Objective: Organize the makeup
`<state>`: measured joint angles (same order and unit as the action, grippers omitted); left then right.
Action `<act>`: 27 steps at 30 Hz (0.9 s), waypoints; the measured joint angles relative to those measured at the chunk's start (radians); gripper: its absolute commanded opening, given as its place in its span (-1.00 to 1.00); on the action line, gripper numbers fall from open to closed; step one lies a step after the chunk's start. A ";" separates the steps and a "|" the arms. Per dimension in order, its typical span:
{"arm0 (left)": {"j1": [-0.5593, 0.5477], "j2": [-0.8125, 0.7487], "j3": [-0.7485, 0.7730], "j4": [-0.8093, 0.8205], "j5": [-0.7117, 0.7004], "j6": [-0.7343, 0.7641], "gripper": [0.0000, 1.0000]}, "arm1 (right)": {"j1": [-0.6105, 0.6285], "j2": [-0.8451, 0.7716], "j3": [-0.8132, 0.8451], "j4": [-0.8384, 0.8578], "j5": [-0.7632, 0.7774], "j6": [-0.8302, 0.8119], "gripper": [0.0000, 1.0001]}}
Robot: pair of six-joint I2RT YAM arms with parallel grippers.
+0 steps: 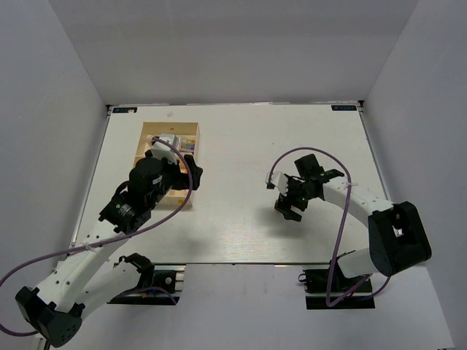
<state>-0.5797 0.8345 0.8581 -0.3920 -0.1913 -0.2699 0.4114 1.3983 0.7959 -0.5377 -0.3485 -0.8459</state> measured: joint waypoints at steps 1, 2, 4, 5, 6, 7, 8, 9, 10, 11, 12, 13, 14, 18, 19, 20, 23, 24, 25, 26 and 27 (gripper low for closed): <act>0.000 -0.007 0.000 0.003 0.004 0.000 0.96 | 0.010 0.007 0.000 0.014 0.018 0.003 0.78; 0.000 -0.013 0.000 0.005 0.009 0.000 0.96 | 0.020 0.015 -0.001 0.027 0.037 0.007 0.78; 0.000 -0.026 0.000 0.006 0.019 0.000 0.96 | 0.038 0.030 0.000 0.052 0.071 0.014 0.78; 0.000 -0.029 0.000 0.006 0.022 0.000 0.96 | 0.046 0.040 0.000 0.061 0.086 0.019 0.78; 0.000 -0.031 0.000 0.007 0.024 0.000 0.96 | 0.053 0.051 0.000 0.072 0.105 0.025 0.78; 0.000 -0.032 0.000 0.008 0.026 0.000 0.96 | 0.061 0.066 0.000 0.077 0.117 0.027 0.78; 0.000 -0.032 0.000 0.009 0.028 0.000 0.96 | 0.064 0.078 0.000 0.081 0.131 0.028 0.78; 0.000 -0.032 0.000 0.008 0.031 0.000 0.96 | 0.069 0.090 -0.001 0.088 0.145 0.030 0.78; 0.000 -0.032 0.000 0.008 0.034 0.000 0.96 | 0.074 0.100 -0.001 0.094 0.157 0.031 0.76; 0.000 -0.032 -0.001 0.008 0.036 0.000 0.96 | 0.076 0.104 0.000 0.099 0.161 0.035 0.75; 0.000 -0.032 -0.001 0.009 0.037 0.000 0.96 | 0.078 0.104 0.000 0.101 0.166 0.038 0.72; 0.000 -0.032 -0.001 0.008 0.039 0.000 0.96 | 0.081 0.104 0.000 0.104 0.168 0.041 0.65; 0.000 -0.032 -0.001 0.008 0.039 0.000 0.96 | 0.082 0.104 0.000 0.106 0.171 0.043 0.59; 0.000 -0.034 -0.001 0.008 0.039 0.000 0.96 | 0.086 0.105 0.000 0.116 0.186 0.050 0.16; 0.000 -0.037 -0.001 0.009 0.039 0.000 0.96 | 0.086 0.105 0.000 0.116 0.189 0.053 -0.11; 0.000 -0.040 -0.001 0.008 0.039 0.000 0.96 | 0.086 0.105 0.000 0.116 0.189 0.053 -0.24; 0.000 -0.049 -0.001 0.010 0.039 0.000 0.96 | 0.087 0.107 0.003 0.111 0.188 0.052 -0.75; 0.000 -0.054 -0.001 0.011 0.039 0.000 0.96 | 0.088 0.109 0.008 0.104 0.188 0.052 -0.91; 0.000 -0.059 -0.002 0.013 0.042 0.001 0.96 | 0.090 0.113 0.015 0.092 0.187 0.052 -0.92; 0.000 -0.066 -0.006 0.018 0.045 0.002 0.96 | 0.093 0.117 0.026 0.074 0.184 0.053 -0.92; 0.000 -0.076 -0.013 0.026 0.050 0.005 0.96 | 0.096 0.122 0.037 0.056 0.179 0.058 -0.90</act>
<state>-0.5797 0.7586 0.8448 -0.3660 -0.1410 -0.2649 0.5072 1.5204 0.8333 -0.4816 -0.1696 -0.7883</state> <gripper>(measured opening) 0.982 0.689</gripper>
